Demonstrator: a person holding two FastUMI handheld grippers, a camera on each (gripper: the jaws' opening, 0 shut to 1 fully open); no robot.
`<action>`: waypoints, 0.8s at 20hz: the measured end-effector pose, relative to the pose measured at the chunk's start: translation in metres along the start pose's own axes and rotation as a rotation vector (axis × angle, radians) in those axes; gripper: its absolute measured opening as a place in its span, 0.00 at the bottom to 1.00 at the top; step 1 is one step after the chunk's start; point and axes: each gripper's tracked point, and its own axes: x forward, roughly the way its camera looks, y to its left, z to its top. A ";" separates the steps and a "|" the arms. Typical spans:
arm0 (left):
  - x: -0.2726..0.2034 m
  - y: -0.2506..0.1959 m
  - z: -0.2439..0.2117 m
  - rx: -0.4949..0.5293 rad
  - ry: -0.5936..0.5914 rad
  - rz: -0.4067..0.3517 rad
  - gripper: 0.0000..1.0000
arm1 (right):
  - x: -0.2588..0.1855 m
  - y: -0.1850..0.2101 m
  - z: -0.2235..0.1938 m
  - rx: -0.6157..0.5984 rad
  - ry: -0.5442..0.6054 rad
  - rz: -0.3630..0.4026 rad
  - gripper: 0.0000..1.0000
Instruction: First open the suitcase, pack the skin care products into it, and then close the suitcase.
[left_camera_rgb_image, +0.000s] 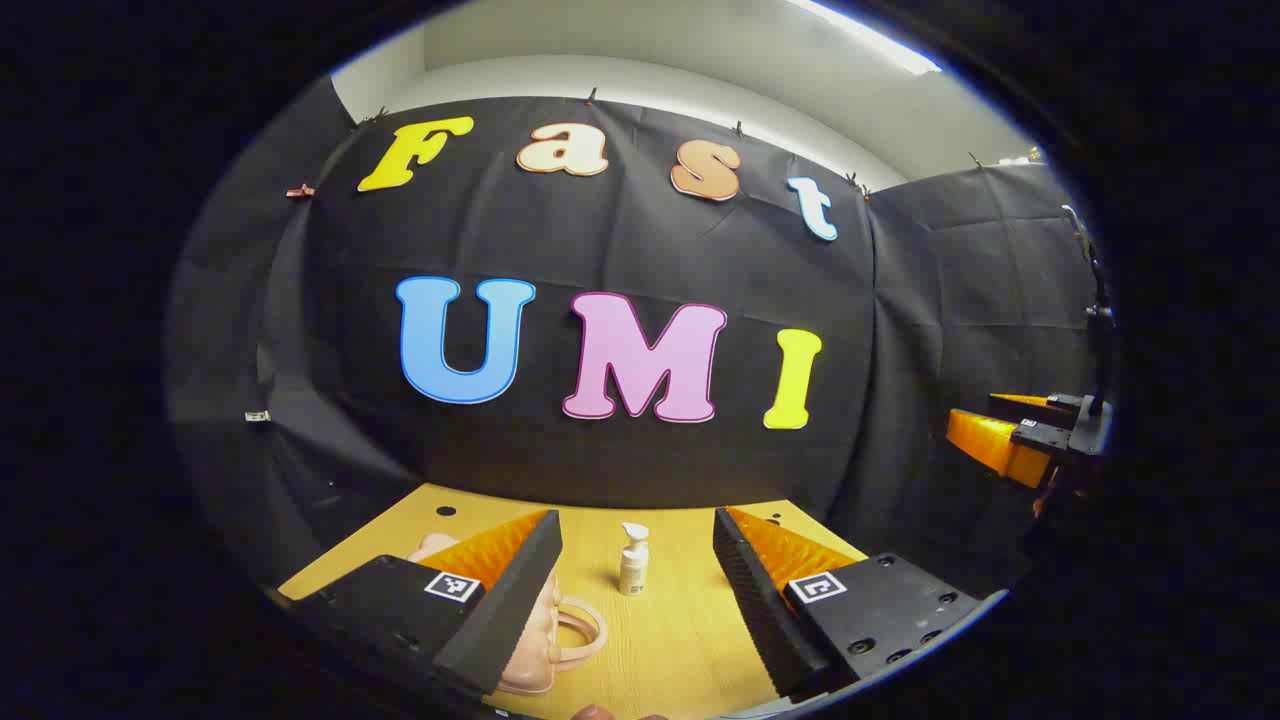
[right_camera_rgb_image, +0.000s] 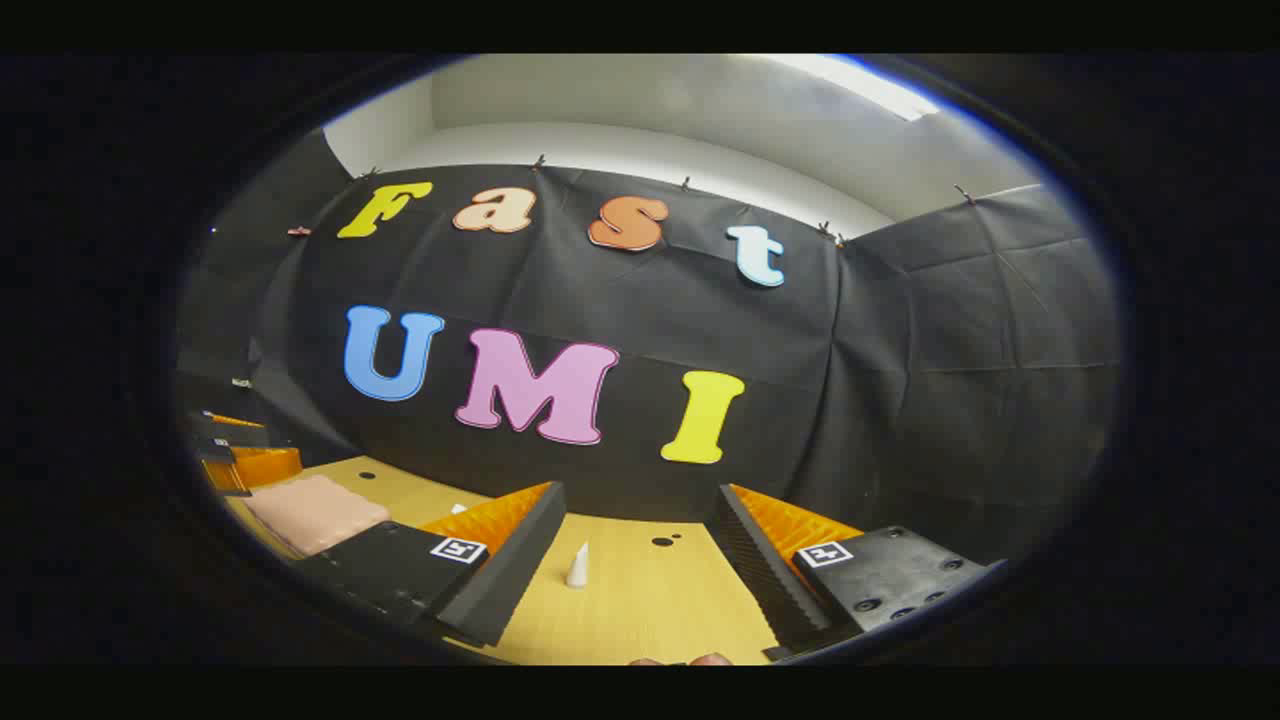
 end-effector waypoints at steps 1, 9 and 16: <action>-0.001 0.000 0.000 0.007 -0.001 -0.002 0.96 | 0.000 0.002 0.001 0.004 -0.003 0.001 0.96; -0.004 0.010 0.007 0.022 -0.018 0.016 0.96 | -0.001 0.012 0.003 0.026 -0.008 0.006 0.95; -0.007 0.007 -0.003 0.010 0.001 -0.013 0.96 | -0.002 0.015 -0.001 0.023 0.000 0.002 0.95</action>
